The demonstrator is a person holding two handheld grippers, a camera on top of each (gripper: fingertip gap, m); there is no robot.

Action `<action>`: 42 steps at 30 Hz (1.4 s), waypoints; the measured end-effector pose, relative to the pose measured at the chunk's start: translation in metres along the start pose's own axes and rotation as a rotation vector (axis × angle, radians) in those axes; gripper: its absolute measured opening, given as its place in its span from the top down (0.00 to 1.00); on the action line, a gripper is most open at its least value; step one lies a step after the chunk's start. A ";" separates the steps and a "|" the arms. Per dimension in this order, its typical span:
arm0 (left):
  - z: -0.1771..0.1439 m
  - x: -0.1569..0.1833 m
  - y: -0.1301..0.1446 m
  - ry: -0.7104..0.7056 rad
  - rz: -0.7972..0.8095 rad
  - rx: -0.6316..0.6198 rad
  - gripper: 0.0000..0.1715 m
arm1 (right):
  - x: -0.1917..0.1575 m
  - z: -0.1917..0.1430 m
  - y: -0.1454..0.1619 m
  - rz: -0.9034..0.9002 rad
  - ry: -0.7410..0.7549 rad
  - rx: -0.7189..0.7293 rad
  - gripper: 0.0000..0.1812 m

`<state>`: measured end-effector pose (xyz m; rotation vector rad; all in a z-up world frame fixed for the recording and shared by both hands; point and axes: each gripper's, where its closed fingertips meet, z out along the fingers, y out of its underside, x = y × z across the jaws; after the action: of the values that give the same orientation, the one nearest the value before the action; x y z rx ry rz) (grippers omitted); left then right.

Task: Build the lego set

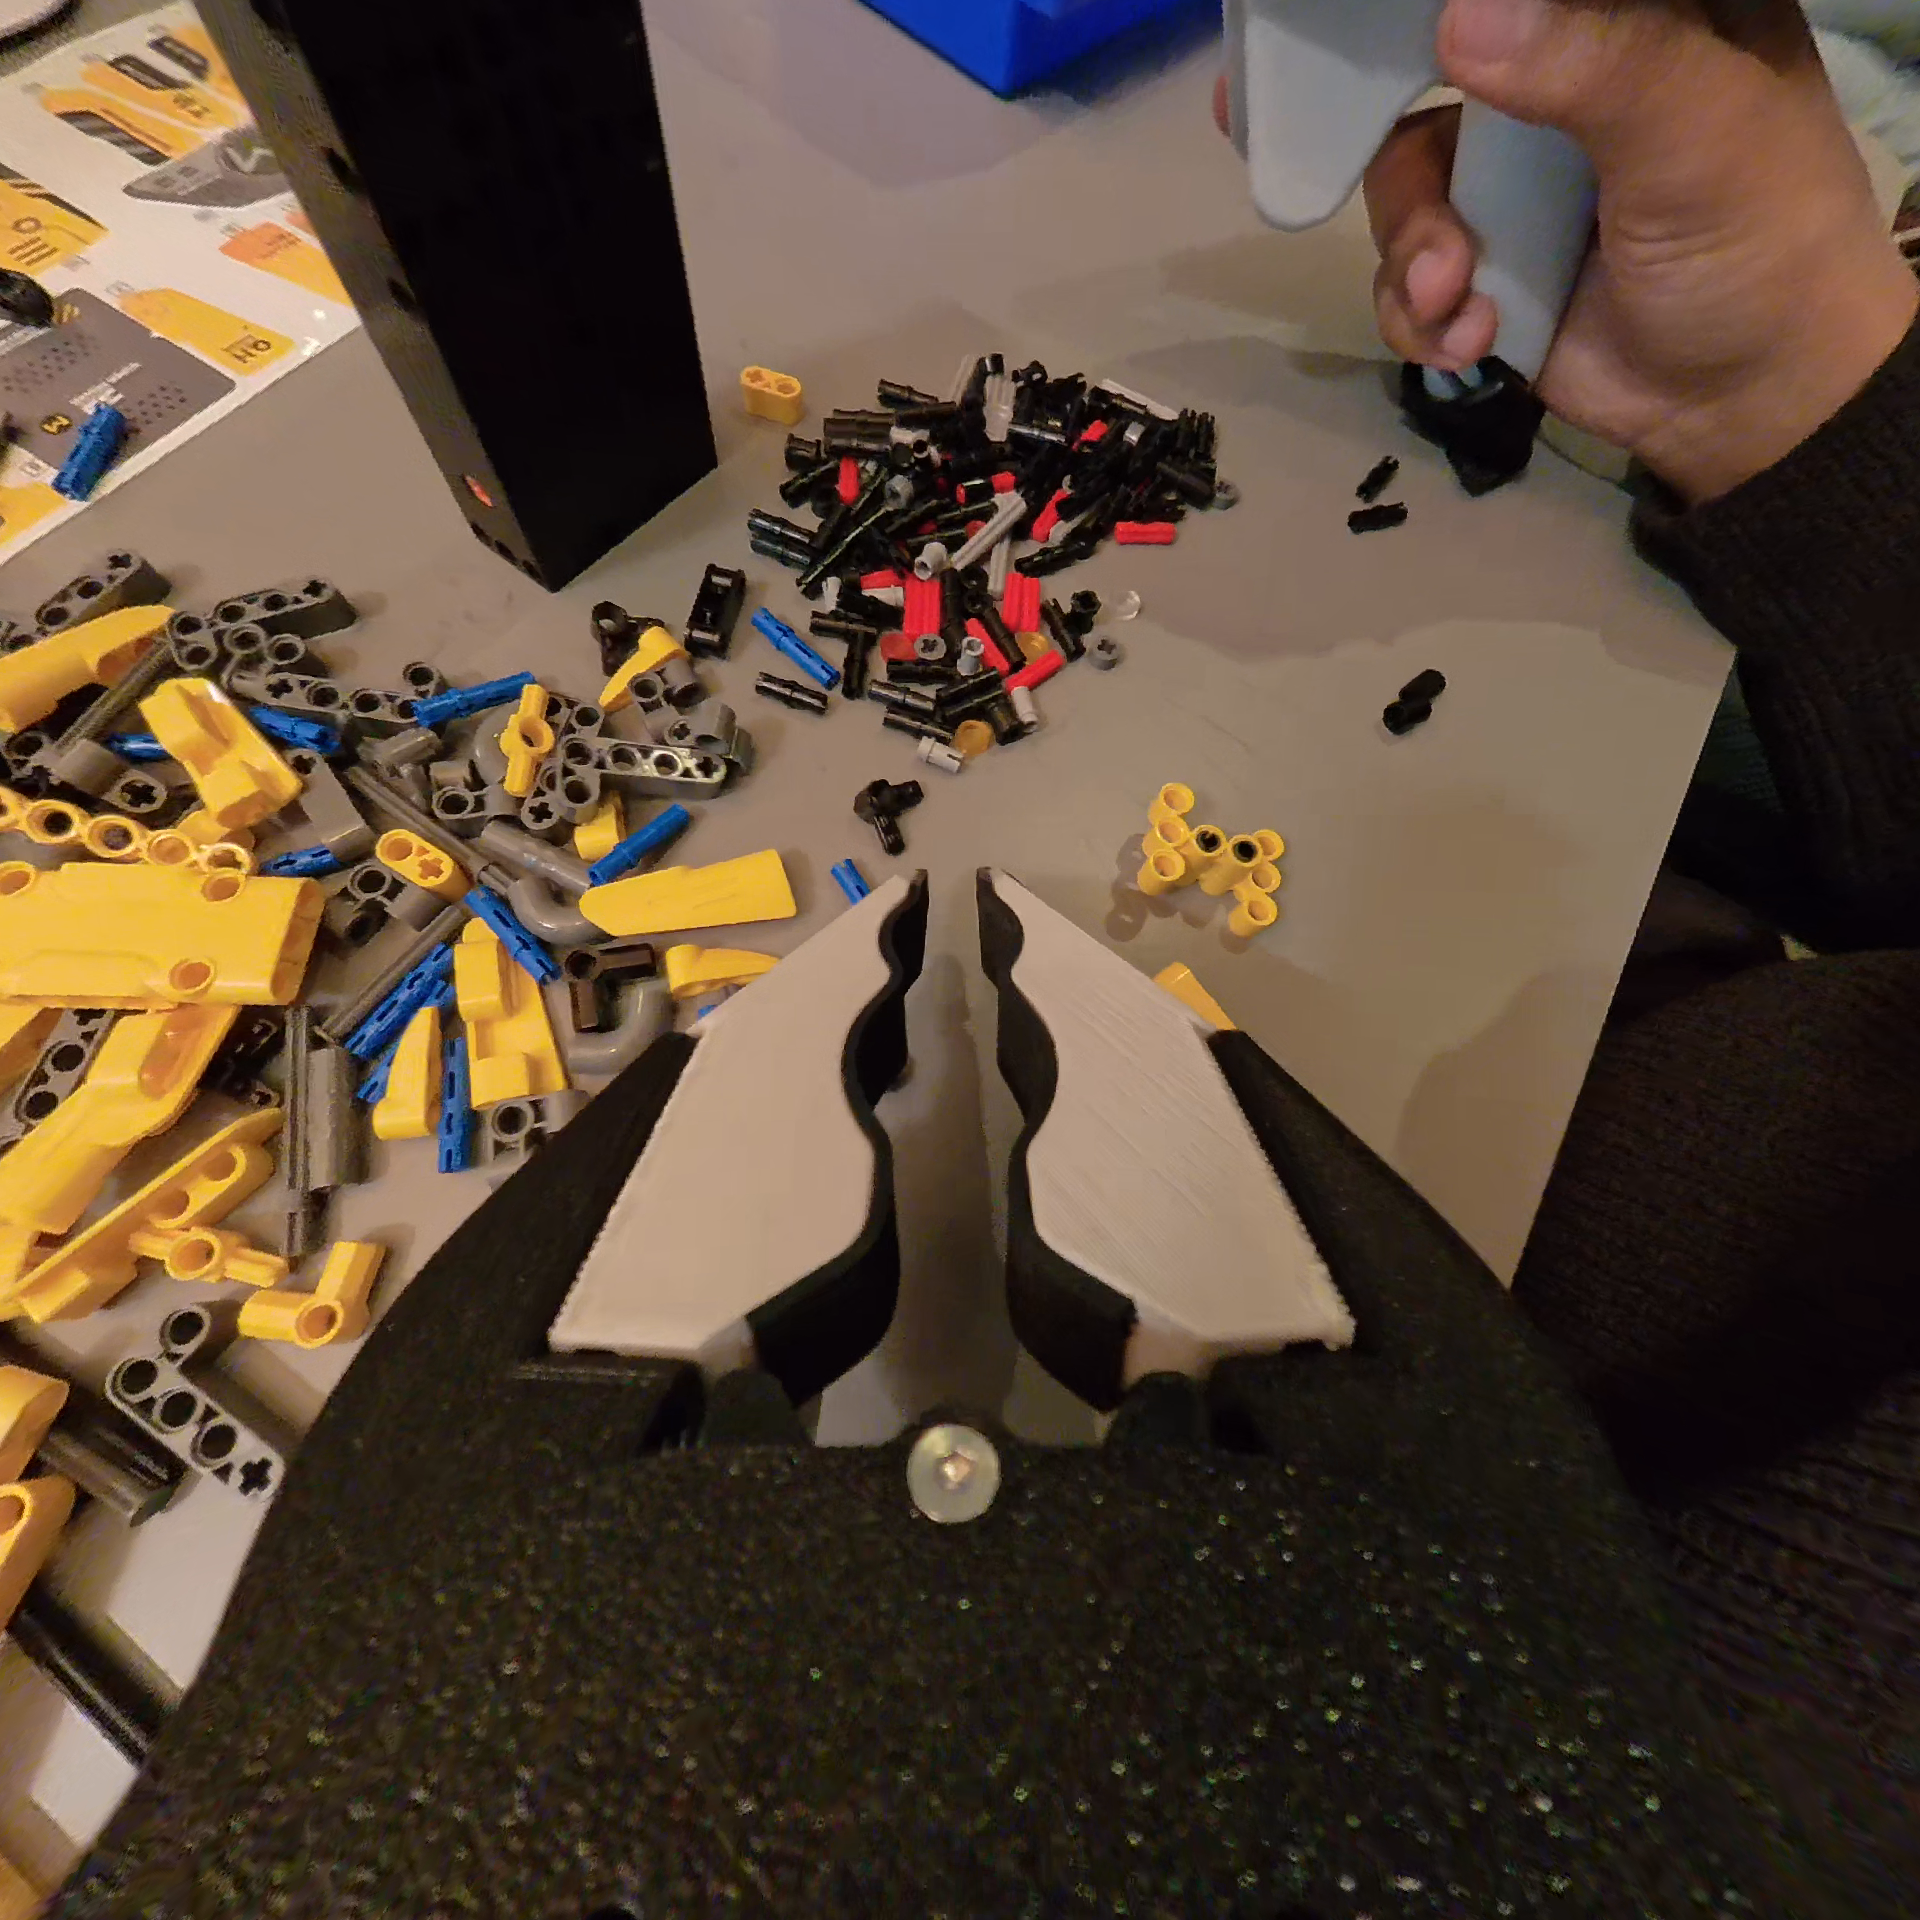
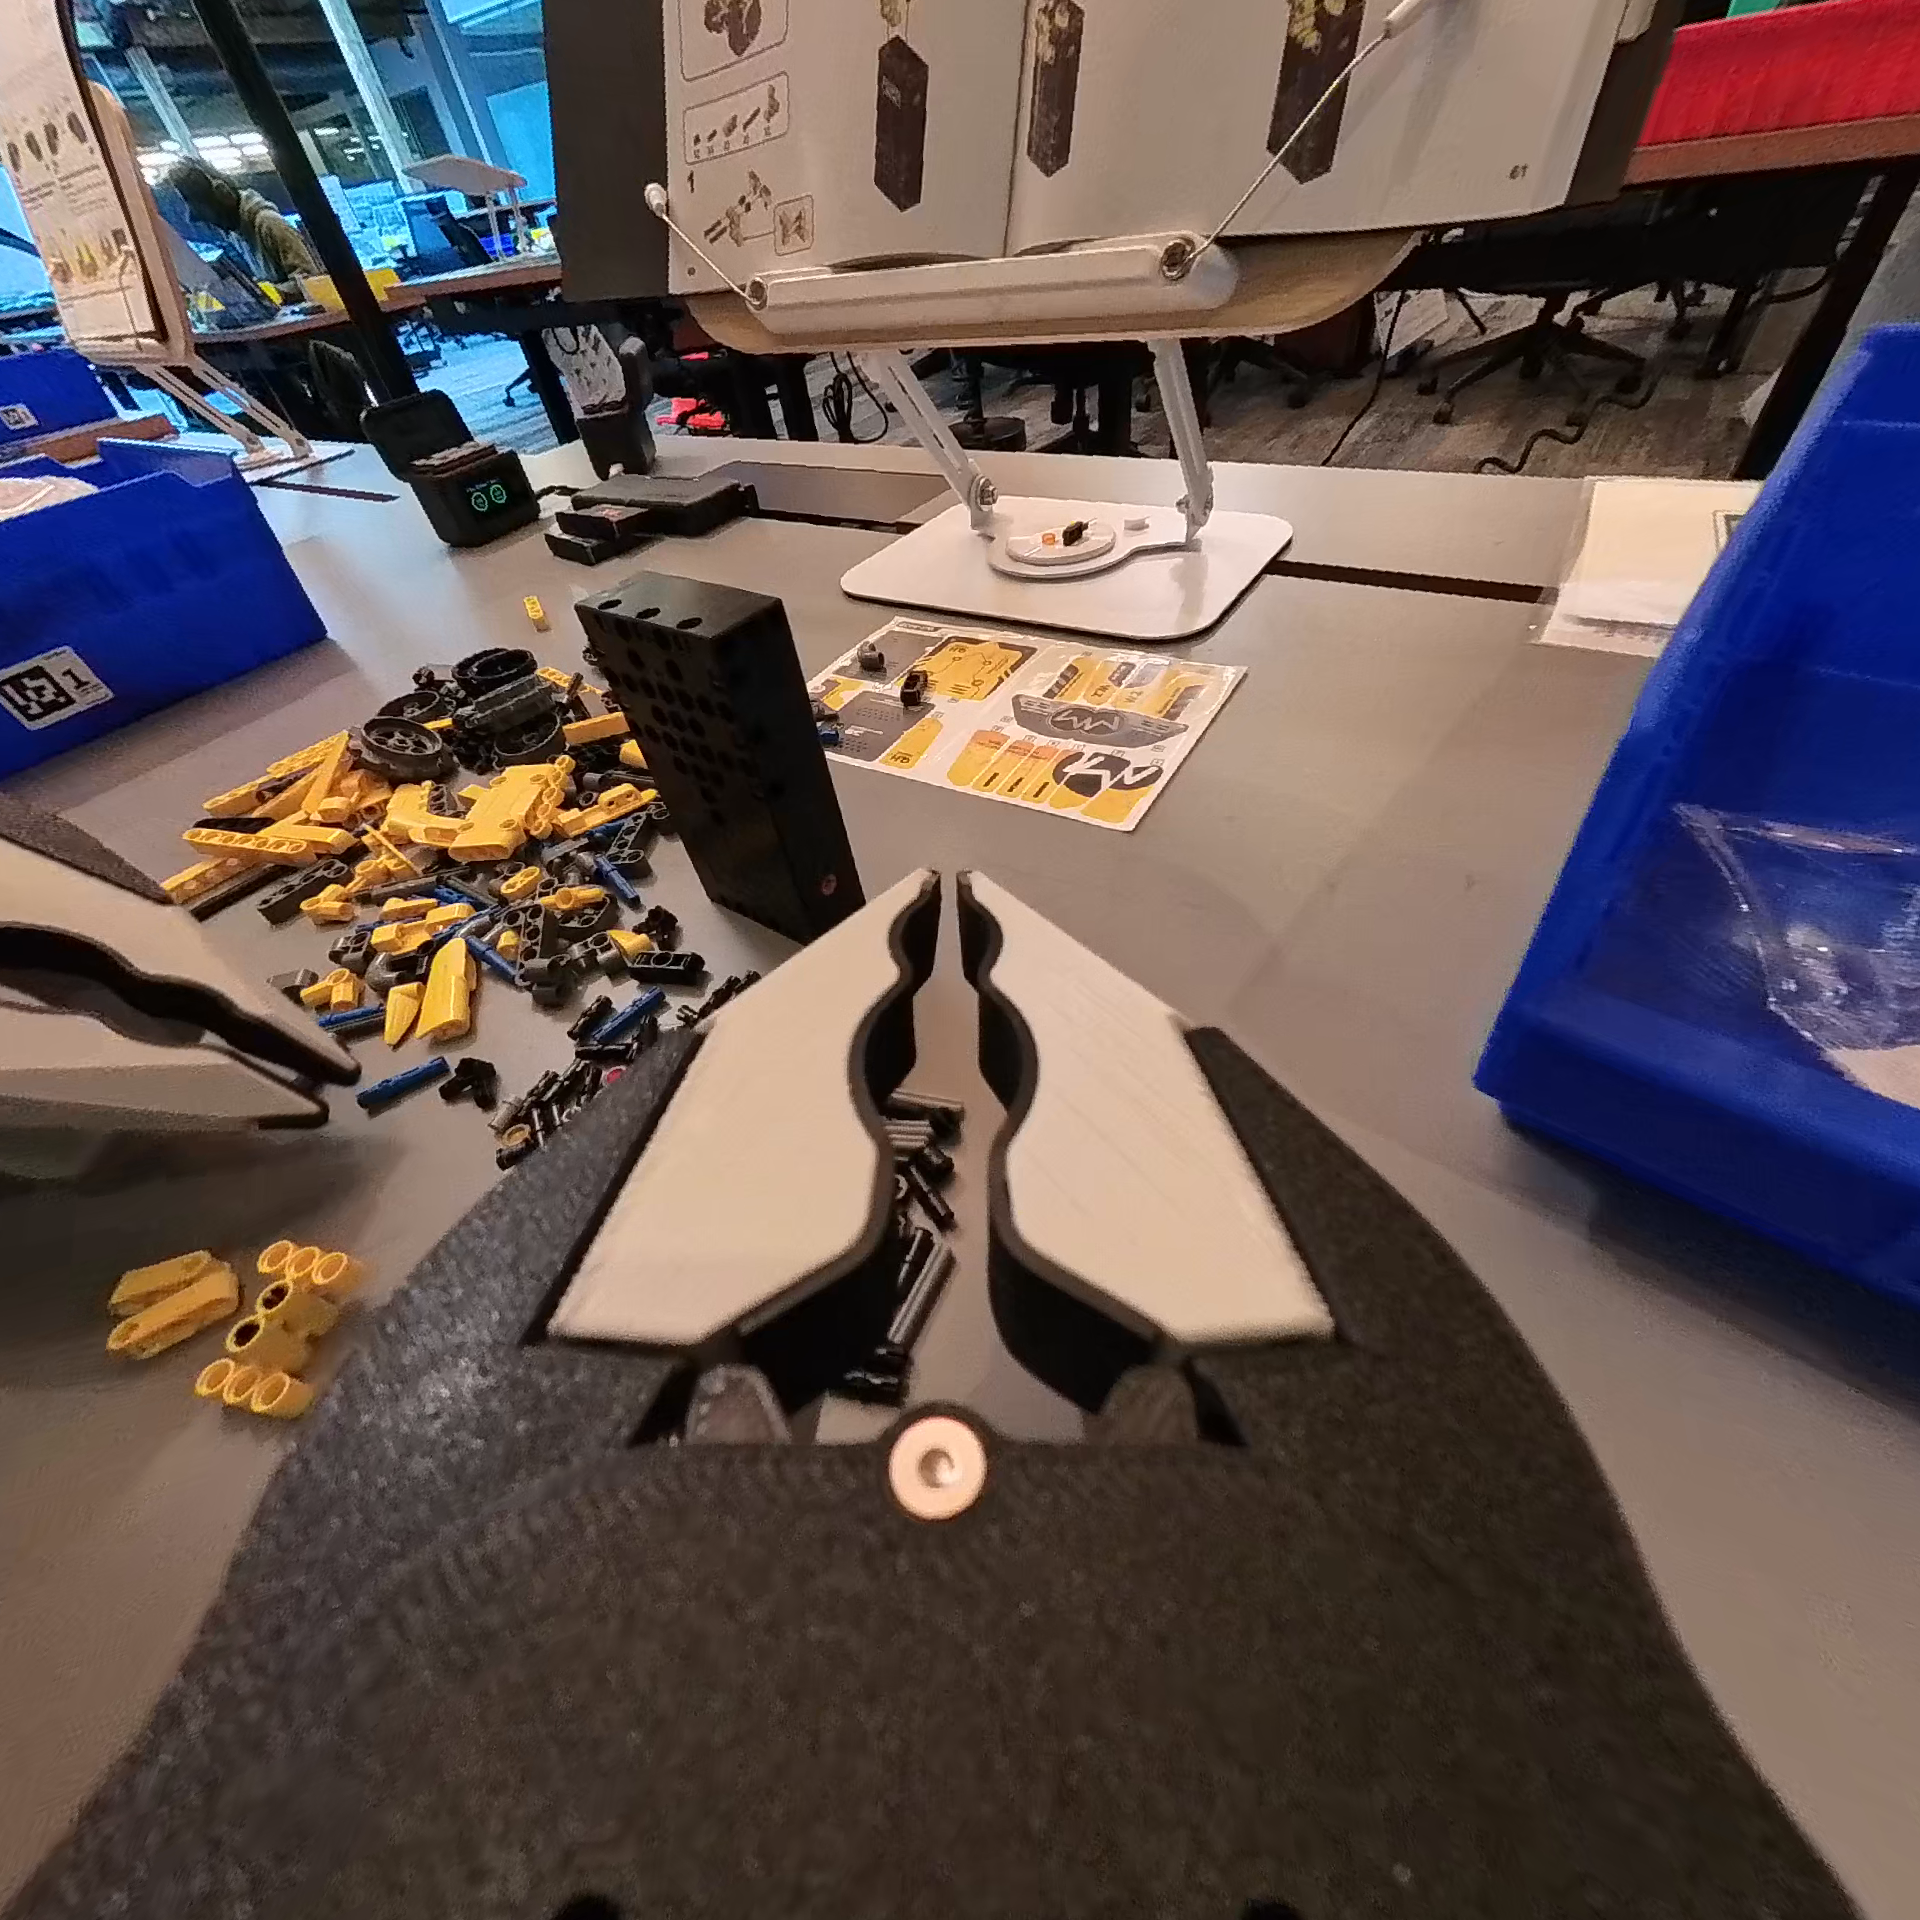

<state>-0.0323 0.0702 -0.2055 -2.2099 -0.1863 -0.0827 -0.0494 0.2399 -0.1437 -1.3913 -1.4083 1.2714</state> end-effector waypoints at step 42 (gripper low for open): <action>-0.102 -0.102 -0.037 0.070 -0.335 0.542 0.95 | -0.014 0.013 -0.010 0.053 -0.183 0.044 0.99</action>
<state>-0.1385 0.0001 -0.1278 -1.6186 -0.4802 -0.2618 -0.0629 0.2255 -0.1354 -1.3177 -1.4631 1.4871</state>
